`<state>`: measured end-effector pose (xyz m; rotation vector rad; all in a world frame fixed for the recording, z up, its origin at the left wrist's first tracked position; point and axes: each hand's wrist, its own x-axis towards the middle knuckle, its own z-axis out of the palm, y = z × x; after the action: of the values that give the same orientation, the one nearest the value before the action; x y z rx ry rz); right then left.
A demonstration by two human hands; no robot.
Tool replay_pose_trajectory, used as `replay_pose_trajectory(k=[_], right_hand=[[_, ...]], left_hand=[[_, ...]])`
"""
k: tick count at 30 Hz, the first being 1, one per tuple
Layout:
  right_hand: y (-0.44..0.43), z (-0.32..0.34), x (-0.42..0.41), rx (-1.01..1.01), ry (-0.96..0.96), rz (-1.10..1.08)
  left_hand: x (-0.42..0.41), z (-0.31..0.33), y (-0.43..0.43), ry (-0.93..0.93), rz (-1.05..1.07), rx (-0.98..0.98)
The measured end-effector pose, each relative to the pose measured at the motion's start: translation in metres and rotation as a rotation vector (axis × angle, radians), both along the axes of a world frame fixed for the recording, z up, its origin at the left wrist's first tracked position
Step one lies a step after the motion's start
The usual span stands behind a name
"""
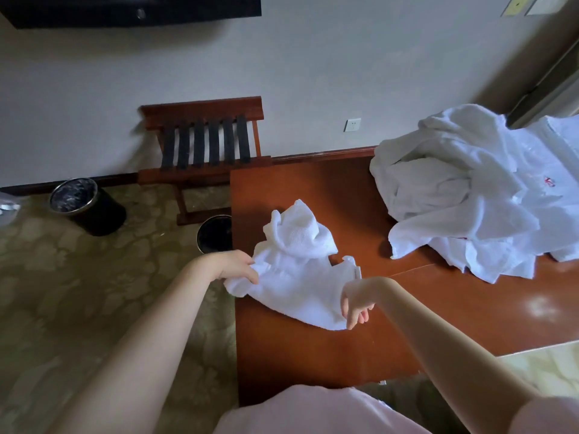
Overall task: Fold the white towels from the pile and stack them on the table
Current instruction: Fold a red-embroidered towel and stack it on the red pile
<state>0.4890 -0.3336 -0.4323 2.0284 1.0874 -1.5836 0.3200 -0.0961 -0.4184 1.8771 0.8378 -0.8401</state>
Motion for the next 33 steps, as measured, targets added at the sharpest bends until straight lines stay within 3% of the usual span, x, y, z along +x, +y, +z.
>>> replay_pose_trajectory(k=[3,6,11,13,15,17,19,23,27,30,33], right_hand=[[-0.002,-0.007,-0.001,-0.054,0.007,-0.027],[0.009,-0.007,0.005,0.188,-0.082,-0.145],[0.033,-0.005,0.021,0.71,-0.39,-0.369],[0.04,-0.009,0.03,0.807,-0.472,-0.422],[0.043,-0.015,0.038,0.77,-0.434,-0.404],[0.045,-0.025,0.042,0.657,-0.376,-0.321],[0.049,-0.033,0.045,0.654,-0.34,-0.265],[0.07,-0.017,0.064,0.846,-0.222,-0.393],[0.09,0.03,0.079,1.062,0.06,-0.761],[0.1,0.058,0.08,1.21,0.078,-0.804],[0.101,0.074,0.079,1.321,-0.003,-0.784]], left_hand=[[0.005,-0.008,-0.018,0.187,-0.087,-0.098],[0.021,-0.014,-0.03,0.038,0.032,-0.072],[0.045,-0.021,-0.023,-0.36,0.076,0.388],[0.055,-0.024,-0.022,-0.44,-0.067,0.608],[0.065,-0.027,-0.023,-0.414,-0.223,0.671],[0.074,-0.034,-0.022,-0.352,-0.322,0.676],[0.081,-0.039,-0.018,-0.421,-0.325,0.679],[0.091,-0.021,0.007,-0.512,-0.048,0.484],[0.1,0.008,0.034,-0.619,0.244,0.431],[0.099,0.03,0.04,-0.741,0.338,0.399],[0.086,0.039,0.042,-0.708,0.284,0.38]])
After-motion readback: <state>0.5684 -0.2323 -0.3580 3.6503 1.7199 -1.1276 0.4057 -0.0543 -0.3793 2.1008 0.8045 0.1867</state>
